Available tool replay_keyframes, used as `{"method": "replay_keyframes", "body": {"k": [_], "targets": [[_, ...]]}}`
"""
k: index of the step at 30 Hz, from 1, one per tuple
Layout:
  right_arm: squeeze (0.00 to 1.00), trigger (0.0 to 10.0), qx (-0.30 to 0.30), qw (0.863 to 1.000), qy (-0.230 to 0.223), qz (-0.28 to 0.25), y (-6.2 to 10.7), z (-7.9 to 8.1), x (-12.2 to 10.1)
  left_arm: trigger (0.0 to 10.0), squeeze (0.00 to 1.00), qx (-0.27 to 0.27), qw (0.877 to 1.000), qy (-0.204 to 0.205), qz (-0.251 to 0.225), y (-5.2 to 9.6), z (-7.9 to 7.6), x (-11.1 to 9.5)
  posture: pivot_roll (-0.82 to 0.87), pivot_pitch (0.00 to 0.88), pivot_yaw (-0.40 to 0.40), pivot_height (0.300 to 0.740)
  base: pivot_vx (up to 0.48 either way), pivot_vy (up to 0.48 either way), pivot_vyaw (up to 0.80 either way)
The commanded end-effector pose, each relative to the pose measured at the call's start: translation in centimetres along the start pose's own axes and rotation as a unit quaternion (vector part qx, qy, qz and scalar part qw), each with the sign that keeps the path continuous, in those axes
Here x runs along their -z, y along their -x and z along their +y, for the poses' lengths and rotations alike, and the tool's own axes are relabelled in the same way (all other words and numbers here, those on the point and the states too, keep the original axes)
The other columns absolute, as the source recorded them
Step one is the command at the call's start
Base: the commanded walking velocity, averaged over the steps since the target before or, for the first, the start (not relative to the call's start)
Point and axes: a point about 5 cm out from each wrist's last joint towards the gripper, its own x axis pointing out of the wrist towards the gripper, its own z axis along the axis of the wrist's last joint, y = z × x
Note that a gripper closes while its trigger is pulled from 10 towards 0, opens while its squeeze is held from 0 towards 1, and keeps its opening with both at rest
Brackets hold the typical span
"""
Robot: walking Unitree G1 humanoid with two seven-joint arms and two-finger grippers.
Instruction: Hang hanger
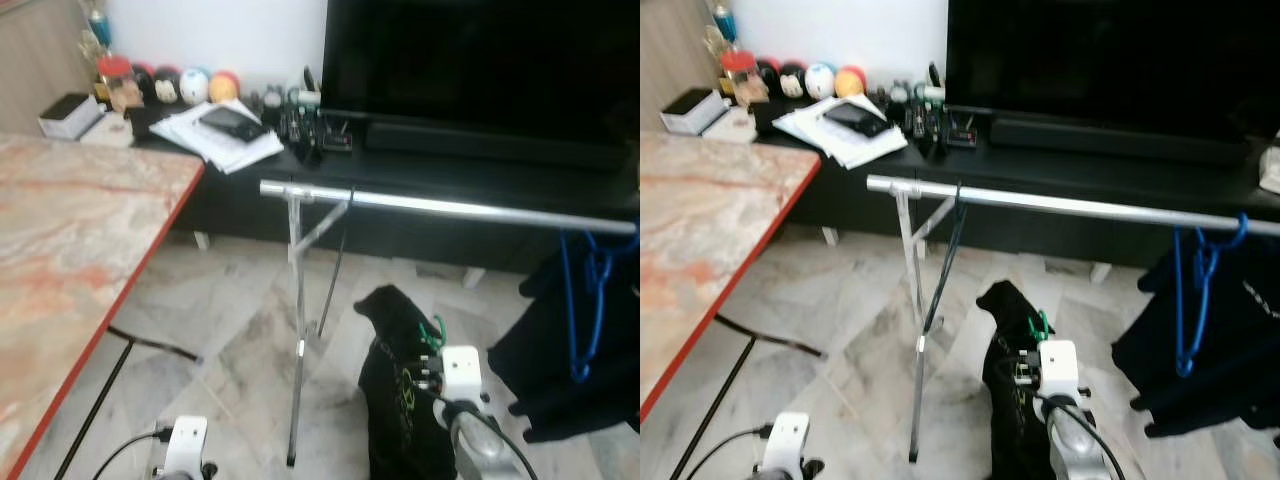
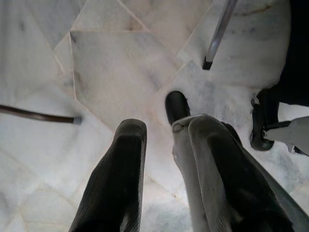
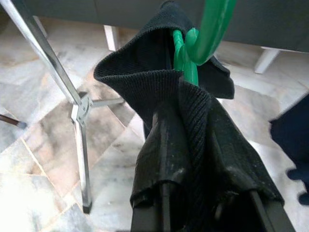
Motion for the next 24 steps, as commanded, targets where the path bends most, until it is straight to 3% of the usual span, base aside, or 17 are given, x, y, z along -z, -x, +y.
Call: {"method": "replay_keyframes", "body": {"k": [1, 24], "targets": [[0.00, 10.0, 0.010, 1.000, -0.007, -0.009, -0.2, -0.2, -0.5, 10.0, 0.00, 0.000, 1.000, -0.009, 0.011, 0.0, 0.1, 0.4, -0.06, 0.000, -0.039, 0.740, -0.360, 0.000, 0.00], [0.00, 10.0, 0.030, 0.999, -0.025, -0.032, -0.9, -0.5, -2.0, 10.0, 0.00, 0.002, 1.000, -0.008, 0.008, 0.0, 0.1, 0.1, -0.06, 0.000, -0.039, 0.740, -0.363, 0.000, 0.00]]}}
